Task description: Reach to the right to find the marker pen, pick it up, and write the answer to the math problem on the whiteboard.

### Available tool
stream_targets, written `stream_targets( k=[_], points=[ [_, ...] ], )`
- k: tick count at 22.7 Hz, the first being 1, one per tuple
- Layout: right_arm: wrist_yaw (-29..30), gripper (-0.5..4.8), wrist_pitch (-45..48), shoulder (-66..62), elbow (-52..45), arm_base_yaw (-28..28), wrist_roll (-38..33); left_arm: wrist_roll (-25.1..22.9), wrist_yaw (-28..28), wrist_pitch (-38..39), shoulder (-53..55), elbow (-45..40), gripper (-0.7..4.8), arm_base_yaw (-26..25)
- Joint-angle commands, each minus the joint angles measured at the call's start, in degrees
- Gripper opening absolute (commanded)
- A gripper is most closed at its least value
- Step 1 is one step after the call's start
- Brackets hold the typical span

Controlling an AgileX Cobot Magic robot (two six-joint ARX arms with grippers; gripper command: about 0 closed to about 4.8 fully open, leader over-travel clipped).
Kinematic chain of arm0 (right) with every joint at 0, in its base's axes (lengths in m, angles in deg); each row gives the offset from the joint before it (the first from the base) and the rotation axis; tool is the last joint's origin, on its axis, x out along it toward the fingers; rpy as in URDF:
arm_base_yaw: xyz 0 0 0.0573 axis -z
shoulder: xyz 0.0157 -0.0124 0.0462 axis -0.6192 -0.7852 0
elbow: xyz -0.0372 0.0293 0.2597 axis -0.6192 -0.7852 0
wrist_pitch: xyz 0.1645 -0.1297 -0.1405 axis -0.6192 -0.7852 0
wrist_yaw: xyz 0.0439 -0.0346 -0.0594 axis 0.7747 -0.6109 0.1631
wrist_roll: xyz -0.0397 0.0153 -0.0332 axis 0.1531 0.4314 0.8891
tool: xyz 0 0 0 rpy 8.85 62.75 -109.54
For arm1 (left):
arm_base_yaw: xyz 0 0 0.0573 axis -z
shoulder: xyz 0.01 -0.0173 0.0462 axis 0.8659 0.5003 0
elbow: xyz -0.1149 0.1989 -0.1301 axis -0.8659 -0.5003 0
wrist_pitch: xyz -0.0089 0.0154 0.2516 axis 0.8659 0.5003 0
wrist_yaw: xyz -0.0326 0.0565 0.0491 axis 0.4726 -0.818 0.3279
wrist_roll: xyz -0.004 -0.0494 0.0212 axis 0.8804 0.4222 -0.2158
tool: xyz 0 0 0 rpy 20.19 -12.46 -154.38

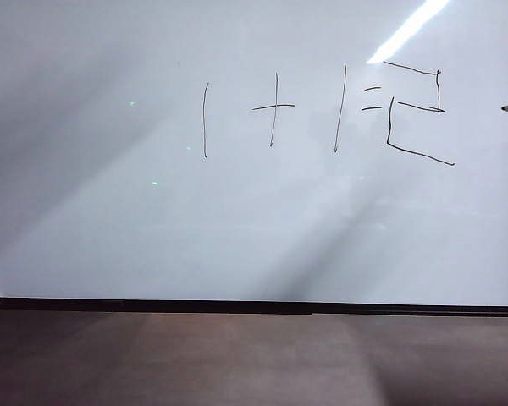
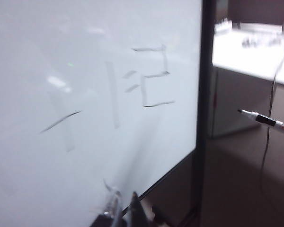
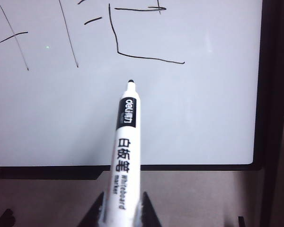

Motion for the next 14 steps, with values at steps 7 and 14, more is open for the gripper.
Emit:
stream_targets(
  k=[7,14],
  points=[
    [0.0,-0.08,0.6,0.0,0.1,0.0,-0.2,10.2,-1.5,-1.2,-29.6,-22.1,0.27,-18.4],
    [-0.1,-0.08,0.7,0.0,0.1,0.0,-0.2,11.3,1.0,-0.8,-43.2,-34.1,0.27,-27.6]
  ],
)
